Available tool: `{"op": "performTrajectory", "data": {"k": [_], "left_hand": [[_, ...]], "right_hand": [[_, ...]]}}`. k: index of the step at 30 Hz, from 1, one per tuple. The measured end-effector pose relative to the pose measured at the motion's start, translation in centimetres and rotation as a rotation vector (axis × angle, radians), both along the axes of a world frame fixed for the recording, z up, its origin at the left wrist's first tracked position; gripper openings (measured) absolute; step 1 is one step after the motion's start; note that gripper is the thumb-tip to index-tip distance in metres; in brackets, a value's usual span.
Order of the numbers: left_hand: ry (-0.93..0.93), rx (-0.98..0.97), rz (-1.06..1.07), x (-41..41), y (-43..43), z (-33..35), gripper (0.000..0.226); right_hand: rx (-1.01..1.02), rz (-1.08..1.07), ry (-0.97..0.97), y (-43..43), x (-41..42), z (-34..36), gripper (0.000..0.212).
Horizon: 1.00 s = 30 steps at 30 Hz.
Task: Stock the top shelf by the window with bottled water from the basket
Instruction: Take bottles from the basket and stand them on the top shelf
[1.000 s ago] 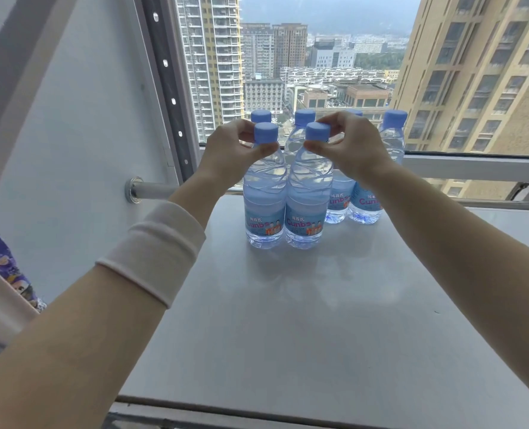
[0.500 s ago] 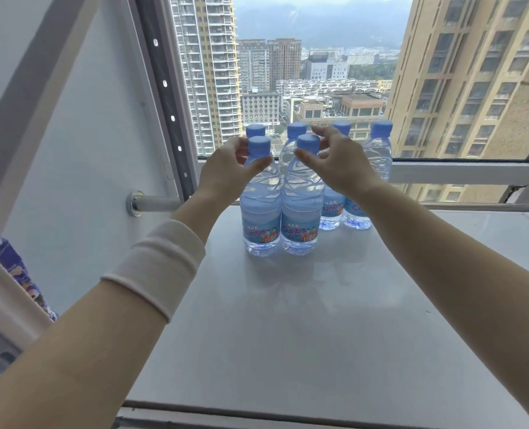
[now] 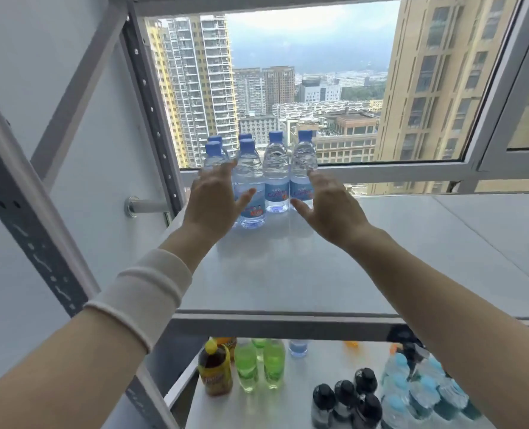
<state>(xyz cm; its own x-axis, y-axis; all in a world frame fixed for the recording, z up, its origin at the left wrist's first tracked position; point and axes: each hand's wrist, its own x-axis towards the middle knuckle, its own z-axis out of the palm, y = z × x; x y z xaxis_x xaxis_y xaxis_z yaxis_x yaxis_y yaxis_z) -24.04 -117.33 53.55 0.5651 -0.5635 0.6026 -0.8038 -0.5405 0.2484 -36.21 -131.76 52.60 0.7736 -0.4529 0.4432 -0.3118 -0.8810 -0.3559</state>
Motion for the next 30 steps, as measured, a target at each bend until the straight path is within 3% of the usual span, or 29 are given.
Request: {"op": "performTrajectory", "data": {"k": [4, 11, 20, 30], "left_hand": [[0.002, 0.096, -0.021, -8.4, 0.2, -3.4, 0.054], [0.067, 0.305, -0.105, -20.4, 1.2, -9.5, 0.058], [0.148, 0.452, -0.195, -29.3, 4.6, -15.7, 0.057], [0.381, 0.589, -0.226, -37.5, 6.1, -28.4, 0.056]], "right_hand": [[-0.083, 0.005, 0.003, 0.5, -9.1, -4.0, 0.059], [-0.128, -0.059, 0.194, 1.0, -21.6, -9.9, 0.060], [-0.038, -0.108, 0.376, 5.6, -32.4, -17.8, 0.061], [0.070, -0.085, 0.593, 8.6, -42.1, -32.9, 0.055]]}}
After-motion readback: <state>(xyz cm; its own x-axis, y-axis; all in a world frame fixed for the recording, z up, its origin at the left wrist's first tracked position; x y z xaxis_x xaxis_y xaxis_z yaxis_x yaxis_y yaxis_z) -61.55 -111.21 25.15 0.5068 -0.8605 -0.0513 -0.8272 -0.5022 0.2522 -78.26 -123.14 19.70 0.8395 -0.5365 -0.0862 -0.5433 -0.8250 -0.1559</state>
